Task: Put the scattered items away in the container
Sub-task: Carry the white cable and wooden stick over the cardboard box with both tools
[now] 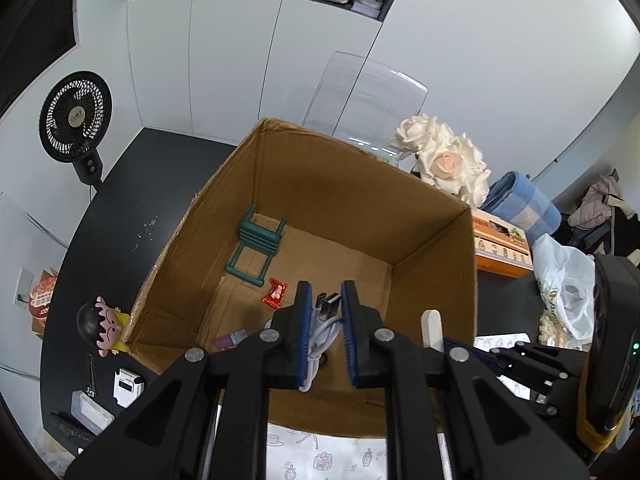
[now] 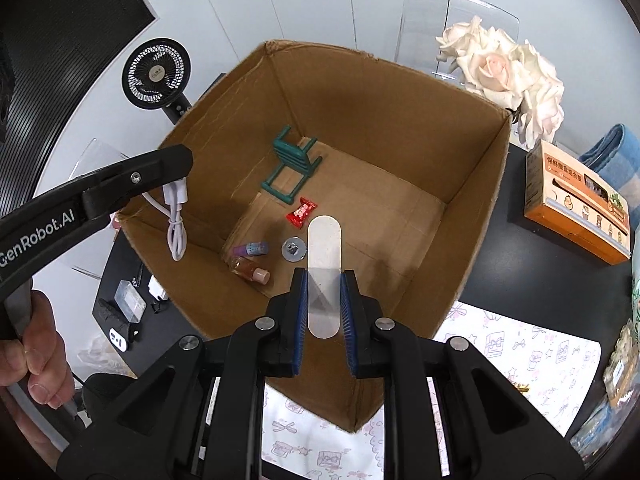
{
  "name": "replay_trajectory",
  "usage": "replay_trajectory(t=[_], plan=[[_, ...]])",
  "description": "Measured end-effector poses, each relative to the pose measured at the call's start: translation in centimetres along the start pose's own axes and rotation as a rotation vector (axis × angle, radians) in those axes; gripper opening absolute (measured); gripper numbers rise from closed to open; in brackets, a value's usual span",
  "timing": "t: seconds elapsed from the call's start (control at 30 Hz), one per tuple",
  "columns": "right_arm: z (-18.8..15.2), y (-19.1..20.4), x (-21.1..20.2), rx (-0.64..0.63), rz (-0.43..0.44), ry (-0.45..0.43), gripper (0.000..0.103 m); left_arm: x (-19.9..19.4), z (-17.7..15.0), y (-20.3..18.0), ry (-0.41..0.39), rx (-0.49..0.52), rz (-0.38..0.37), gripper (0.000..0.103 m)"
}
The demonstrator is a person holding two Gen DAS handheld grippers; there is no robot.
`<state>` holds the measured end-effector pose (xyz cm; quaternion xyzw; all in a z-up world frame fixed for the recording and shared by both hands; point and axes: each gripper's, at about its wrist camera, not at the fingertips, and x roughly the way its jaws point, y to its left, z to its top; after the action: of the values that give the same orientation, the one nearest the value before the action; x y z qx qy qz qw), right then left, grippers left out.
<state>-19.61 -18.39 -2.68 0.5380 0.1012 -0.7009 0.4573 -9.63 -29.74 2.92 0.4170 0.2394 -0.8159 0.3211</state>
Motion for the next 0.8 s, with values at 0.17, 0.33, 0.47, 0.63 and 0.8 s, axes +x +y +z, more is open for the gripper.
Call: replay_trajectory(t=[0.17, 0.33, 0.47, 0.63, 0.8], plan=[[0.2, -0.2, 1.3, 0.009, -0.012, 0.005, 0.017, 1.1, -0.1, 0.8, 0.016, -0.009, 0.018, 0.015], [0.3, -0.5, 2.7, 0.014, -0.019, 0.022, 0.017, 2.1, -0.2, 1.5, 0.031, -0.011, 0.036, 0.015], [0.2, -0.5, 3.2, 0.009, -0.03, 0.027, 0.017, 2.6, -0.3, 1.9, 0.038, -0.01, 0.045, 0.015], [0.2, -0.4, 3.5, 0.004, -0.037, 0.032, 0.017, 2.8, -0.3, 2.0, 0.043, -0.008, 0.045, 0.015], [0.2, -0.1, 3.5, -0.004, -0.042, 0.031, 0.017, 2.5, -0.2, 2.0, 0.038, -0.004, 0.048, 0.015]])
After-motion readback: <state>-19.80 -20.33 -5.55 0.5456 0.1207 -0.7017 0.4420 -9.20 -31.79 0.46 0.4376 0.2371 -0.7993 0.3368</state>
